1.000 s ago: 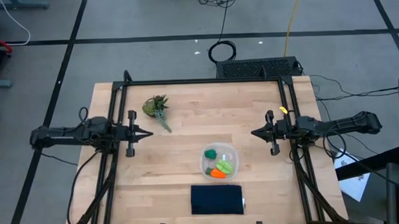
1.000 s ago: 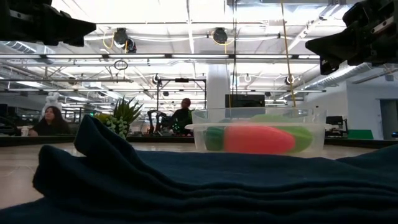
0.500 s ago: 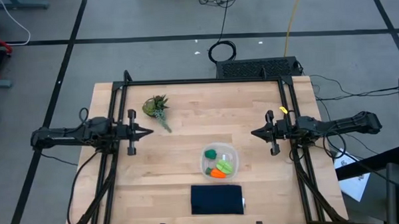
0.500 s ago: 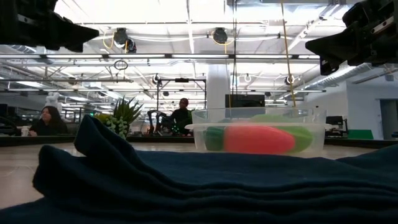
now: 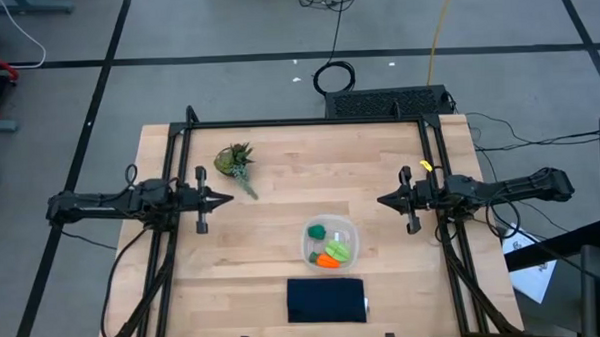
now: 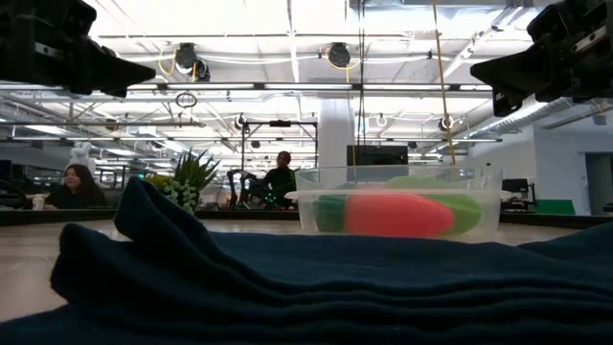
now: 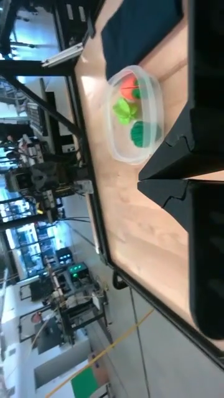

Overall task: Pick and placing Produce into tupperware
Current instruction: Return to Home Position

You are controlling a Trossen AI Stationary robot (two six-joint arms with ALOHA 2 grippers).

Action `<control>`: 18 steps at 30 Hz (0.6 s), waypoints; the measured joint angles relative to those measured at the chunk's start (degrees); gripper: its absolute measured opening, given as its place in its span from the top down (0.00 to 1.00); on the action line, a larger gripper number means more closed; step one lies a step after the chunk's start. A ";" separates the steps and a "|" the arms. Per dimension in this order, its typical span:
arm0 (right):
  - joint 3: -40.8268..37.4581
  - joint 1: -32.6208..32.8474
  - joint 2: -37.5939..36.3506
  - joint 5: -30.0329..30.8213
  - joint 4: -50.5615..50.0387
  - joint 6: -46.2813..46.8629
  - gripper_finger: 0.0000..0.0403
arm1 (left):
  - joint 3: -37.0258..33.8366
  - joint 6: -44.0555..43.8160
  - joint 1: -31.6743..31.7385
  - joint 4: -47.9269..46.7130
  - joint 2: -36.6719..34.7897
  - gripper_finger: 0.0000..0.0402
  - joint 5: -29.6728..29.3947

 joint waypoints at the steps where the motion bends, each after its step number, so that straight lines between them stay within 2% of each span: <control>1: 0.00 0.02 0.00 -0.01 0.00 0.00 1.00 | 0.00 -0.06 0.00 0.30 -0.02 1.00 0.14; 7: 0.00 0.02 0.00 -0.02 -0.22 0.46 1.00 | 0.00 -0.60 0.02 -1.48 0.00 1.00 2.67; 18: 0.00 0.02 0.00 0.00 -1.47 0.87 1.00 | -0.85 -2.85 0.02 -2.86 -0.02 1.00 1.34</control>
